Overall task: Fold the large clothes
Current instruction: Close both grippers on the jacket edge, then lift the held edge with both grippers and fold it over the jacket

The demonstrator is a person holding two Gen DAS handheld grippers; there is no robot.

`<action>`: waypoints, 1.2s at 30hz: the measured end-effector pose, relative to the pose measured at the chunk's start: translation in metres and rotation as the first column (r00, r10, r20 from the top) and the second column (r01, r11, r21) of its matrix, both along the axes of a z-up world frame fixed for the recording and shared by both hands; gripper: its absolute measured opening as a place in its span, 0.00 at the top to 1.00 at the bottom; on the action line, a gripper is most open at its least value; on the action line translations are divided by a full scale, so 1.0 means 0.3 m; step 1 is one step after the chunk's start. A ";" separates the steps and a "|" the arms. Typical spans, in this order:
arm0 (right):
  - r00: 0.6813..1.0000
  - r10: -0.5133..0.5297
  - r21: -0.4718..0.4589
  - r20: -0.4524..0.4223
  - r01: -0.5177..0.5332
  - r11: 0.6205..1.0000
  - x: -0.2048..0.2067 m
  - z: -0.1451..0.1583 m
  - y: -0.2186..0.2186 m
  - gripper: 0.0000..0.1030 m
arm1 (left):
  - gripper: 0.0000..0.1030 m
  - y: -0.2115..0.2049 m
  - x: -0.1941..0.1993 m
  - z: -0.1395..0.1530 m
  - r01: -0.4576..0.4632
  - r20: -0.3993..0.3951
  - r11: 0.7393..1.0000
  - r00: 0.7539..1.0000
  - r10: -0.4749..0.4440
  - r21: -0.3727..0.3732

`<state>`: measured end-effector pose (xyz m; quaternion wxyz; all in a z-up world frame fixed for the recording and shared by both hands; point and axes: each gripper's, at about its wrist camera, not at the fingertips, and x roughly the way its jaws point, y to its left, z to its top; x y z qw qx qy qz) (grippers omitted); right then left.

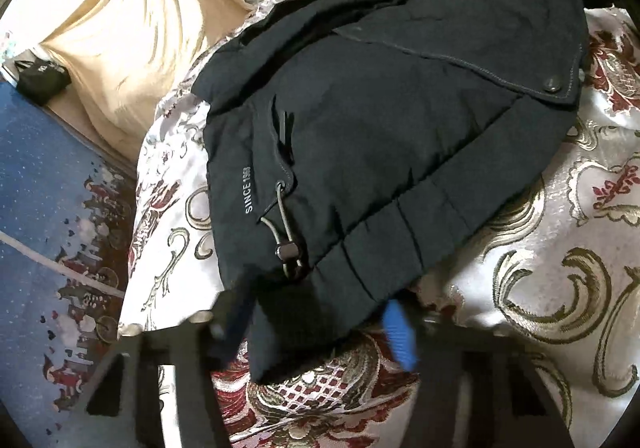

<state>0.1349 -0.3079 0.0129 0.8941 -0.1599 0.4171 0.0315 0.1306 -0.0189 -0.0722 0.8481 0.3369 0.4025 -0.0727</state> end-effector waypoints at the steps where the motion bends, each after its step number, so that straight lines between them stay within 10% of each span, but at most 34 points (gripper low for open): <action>1: 1.000 -0.004 0.002 0.001 0.004 1.000 -0.003 -0.001 0.002 0.86 | 0.68 -0.003 -0.006 0.005 0.007 0.007 1.000 1.000 -0.007 -0.002; 13: 0.998 -0.047 0.078 0.033 0.044 0.996 -0.083 -0.007 -0.017 0.92 | 0.95 0.060 -0.051 0.133 0.032 0.091 0.985 0.996 -0.017 -0.169; 26: 0.990 -0.054 0.162 0.127 0.033 0.986 -0.306 0.118 -0.043 0.92 | 0.95 0.116 -0.244 0.308 0.074 0.150 0.955 0.988 -0.032 -0.288; 36: 0.975 -0.071 0.212 0.212 0.025 0.977 -0.191 0.265 -0.044 0.93 | 0.95 0.129 -0.072 0.449 0.043 0.180 0.925 0.983 0.028 -0.378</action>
